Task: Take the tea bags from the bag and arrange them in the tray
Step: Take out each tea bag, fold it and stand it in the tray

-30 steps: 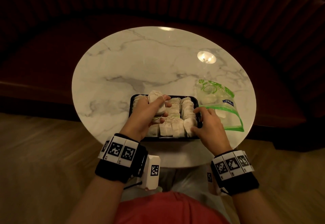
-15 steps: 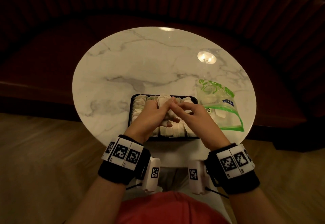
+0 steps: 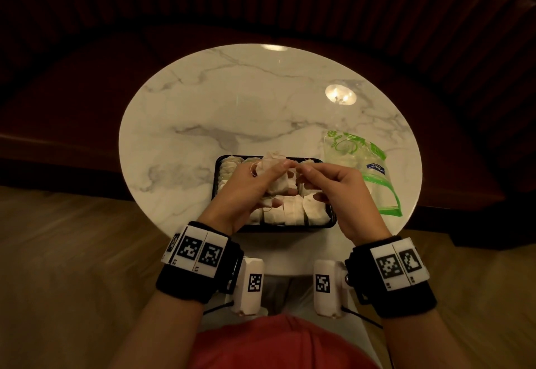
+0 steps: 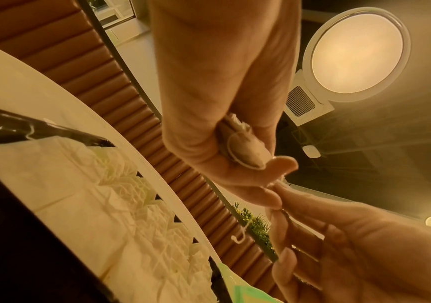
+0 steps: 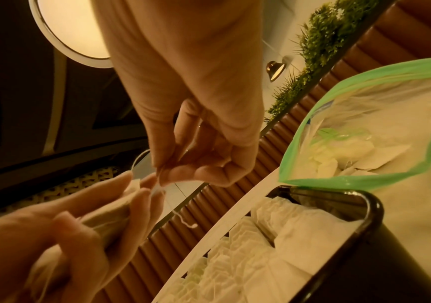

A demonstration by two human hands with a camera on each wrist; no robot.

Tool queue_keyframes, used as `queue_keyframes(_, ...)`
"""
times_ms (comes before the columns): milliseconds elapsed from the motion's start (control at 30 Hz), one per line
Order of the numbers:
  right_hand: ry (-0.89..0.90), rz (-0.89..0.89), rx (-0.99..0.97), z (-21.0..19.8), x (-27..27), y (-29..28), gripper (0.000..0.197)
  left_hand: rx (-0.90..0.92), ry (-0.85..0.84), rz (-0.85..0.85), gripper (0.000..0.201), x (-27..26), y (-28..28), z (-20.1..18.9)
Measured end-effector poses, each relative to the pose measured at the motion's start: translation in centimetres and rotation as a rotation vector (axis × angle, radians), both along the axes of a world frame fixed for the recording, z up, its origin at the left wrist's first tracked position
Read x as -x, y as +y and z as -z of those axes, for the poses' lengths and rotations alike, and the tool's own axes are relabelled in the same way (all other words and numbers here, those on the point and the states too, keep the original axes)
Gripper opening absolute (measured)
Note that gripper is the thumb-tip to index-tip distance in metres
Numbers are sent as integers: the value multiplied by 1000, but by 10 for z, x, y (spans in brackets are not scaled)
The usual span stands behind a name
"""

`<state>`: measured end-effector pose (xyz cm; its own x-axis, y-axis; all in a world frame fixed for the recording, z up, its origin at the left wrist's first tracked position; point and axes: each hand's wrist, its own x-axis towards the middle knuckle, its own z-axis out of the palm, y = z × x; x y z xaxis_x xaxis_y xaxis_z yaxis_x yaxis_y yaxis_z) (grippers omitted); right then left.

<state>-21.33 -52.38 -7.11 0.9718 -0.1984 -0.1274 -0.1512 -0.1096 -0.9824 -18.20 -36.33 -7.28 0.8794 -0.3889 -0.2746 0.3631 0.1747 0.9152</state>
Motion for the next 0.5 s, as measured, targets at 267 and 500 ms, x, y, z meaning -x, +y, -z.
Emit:
queue_keyframes(267, 24, -39, -10, 2, 1, 11, 11, -73, -85, -7, 27, 1, -4, 0)
queue_keyframes(500, -15, 14, 5, -2, 1, 9, 10, -90, -89, 2, 34, 1, -3, 2)
